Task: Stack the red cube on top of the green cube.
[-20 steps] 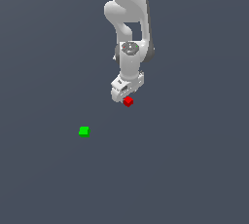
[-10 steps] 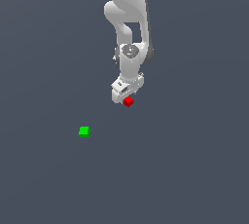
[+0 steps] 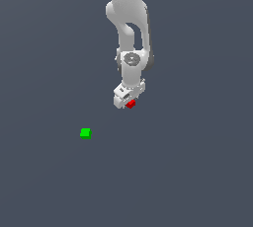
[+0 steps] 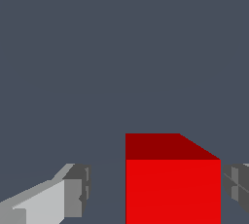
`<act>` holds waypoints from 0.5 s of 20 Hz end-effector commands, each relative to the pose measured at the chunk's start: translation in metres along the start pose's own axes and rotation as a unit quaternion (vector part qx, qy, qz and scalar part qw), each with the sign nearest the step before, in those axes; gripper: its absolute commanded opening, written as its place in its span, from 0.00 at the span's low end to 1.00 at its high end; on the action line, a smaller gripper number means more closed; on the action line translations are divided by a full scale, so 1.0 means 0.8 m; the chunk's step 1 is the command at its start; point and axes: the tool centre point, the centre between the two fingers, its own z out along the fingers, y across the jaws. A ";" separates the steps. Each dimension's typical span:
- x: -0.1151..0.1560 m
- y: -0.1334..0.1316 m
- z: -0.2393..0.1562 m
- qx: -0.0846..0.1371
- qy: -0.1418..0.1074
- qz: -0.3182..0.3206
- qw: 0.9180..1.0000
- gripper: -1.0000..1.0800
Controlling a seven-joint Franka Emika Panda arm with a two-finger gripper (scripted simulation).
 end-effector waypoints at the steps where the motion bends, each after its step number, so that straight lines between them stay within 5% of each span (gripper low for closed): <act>1: 0.000 0.000 0.004 0.000 0.000 0.000 1.000 0.96; 2: 0.000 0.000 0.005 0.000 0.000 0.000 1.000 0.96; 3: 0.000 0.000 0.005 0.000 0.000 0.000 1.000 0.00; 10: 0.000 0.000 0.005 0.000 0.000 0.000 1.000 0.00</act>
